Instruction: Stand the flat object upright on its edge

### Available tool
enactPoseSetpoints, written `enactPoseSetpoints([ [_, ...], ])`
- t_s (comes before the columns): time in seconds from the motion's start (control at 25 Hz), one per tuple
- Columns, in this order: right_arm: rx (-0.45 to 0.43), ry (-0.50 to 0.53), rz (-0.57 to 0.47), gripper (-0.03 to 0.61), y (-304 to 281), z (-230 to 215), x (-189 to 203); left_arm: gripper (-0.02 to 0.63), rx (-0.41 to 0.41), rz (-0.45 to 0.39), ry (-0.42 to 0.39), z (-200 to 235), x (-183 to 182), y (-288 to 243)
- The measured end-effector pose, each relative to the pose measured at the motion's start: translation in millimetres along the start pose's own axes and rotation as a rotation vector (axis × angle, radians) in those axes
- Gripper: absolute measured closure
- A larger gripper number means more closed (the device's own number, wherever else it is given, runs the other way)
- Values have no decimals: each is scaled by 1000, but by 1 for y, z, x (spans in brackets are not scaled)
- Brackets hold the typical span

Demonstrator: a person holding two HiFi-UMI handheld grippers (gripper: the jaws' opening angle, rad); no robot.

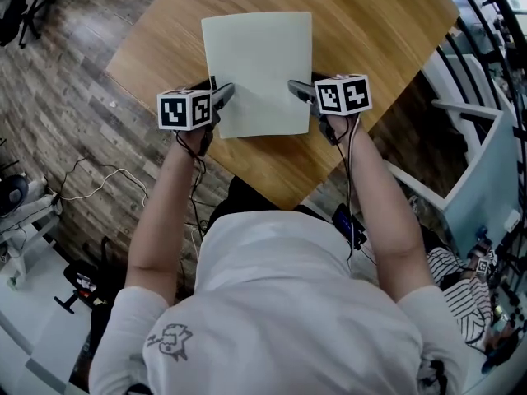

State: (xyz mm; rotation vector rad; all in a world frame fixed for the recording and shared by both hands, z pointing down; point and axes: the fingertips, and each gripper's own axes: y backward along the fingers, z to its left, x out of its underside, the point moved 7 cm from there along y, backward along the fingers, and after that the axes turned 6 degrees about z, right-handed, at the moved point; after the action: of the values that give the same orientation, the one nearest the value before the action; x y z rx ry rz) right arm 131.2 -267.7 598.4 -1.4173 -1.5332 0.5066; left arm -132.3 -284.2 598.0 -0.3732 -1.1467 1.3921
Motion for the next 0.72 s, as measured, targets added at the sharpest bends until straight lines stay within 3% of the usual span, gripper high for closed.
enactPoseSetpoints([
  [0.48,26,104,-127,307,54,22,4,367,-87,-144,-116,-51,-7,45],
  [0.72,104,208,-250,308,83,29,3,367,-121,-227,-195,-72,-14,56],
])
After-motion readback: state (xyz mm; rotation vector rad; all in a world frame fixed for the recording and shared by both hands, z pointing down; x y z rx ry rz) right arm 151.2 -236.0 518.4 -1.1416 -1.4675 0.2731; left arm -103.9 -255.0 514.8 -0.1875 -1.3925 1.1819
